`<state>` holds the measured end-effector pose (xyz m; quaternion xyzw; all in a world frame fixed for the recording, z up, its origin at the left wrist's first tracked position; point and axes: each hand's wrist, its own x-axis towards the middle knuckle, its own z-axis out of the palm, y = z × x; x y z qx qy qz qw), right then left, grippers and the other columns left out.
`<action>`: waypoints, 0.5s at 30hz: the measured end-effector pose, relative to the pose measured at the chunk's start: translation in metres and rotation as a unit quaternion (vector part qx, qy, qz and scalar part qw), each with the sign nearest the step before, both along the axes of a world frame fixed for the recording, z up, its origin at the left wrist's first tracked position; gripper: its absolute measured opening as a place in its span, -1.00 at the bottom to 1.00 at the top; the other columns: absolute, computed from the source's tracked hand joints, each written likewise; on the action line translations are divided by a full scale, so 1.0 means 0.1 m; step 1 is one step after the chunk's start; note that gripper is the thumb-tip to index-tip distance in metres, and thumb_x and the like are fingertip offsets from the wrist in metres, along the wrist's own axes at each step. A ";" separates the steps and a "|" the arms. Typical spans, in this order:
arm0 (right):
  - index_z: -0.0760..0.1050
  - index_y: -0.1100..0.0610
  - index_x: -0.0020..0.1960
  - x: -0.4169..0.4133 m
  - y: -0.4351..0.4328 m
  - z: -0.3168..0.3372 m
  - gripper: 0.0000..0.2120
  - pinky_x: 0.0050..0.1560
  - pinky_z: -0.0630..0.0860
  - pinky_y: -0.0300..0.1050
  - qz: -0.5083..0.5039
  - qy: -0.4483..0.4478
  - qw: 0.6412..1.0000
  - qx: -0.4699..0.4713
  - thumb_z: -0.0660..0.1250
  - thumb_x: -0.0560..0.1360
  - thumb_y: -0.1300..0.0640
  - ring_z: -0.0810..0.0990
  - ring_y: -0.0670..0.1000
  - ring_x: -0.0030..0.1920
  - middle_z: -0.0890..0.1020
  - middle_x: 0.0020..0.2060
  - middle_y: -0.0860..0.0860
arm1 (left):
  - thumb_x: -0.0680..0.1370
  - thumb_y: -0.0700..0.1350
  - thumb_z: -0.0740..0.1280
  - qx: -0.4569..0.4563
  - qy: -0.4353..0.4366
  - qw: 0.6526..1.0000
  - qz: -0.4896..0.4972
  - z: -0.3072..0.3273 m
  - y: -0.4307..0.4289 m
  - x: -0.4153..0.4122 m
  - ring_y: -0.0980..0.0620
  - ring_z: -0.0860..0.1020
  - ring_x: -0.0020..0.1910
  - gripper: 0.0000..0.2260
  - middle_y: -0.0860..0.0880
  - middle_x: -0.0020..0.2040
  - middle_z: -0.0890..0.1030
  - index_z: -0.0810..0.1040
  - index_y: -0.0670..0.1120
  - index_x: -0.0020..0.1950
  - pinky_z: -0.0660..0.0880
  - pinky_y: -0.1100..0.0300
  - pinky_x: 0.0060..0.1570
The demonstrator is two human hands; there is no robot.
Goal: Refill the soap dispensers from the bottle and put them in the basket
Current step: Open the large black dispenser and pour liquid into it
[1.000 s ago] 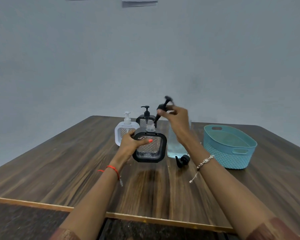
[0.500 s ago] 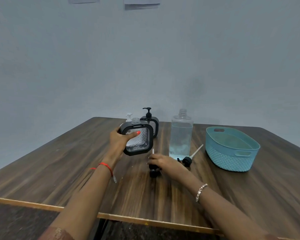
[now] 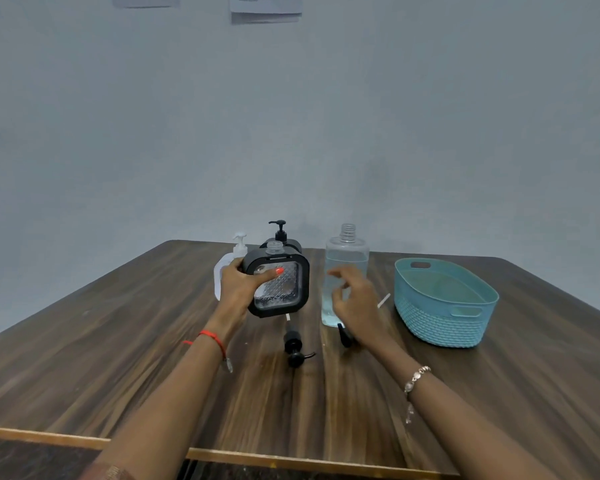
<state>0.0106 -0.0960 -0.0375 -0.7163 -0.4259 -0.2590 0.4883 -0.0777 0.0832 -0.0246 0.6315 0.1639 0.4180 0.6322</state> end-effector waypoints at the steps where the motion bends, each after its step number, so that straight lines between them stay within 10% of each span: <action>1: 0.51 0.21 0.06 0.04 -0.01 0.05 -0.66 -0.04 0.35 -0.40 -0.021 0.039 0.997 0.060 0.28 0.33 0.46 0.54 0.09 0.00 0.57 -0.02 0.08 | 0.22 -0.24 0.59 -0.002 0.001 1.000 -0.001 0.00 -0.02 0.02 -0.11 0.64 -0.04 -0.56 -0.16 0.00 0.66 0.57 -0.19 0.05 0.57 0.03 0.01; 7: 0.14 0.13 0.41 0.46 -0.08 0.15 -0.12 0.29 0.31 -0.10 -0.004 0.277 0.956 0.095 0.57 0.24 0.18 0.32 0.07 0.33 0.33 0.33 0.12 | 0.26 -0.23 0.57 -0.020 -0.010 1.000 -0.002 0.02 -0.12 0.14 0.02 0.61 -0.11 -0.51 -0.05 -0.03 0.63 0.50 -0.17 0.13 0.50 0.29 -0.24; 15: -0.03 0.12 0.46 0.57 0.29 -0.05 0.21 0.35 0.31 0.19 -0.020 0.315 0.943 0.105 0.66 0.04 0.05 0.31 0.14 0.37 0.30 0.38 0.13 | 0.29 -0.25 0.55 -0.022 -0.023 0.999 -0.005 -0.01 -0.14 0.27 0.10 0.59 -0.15 -0.55 0.01 -0.08 0.60 0.45 -0.11 0.08 0.49 0.31 -0.28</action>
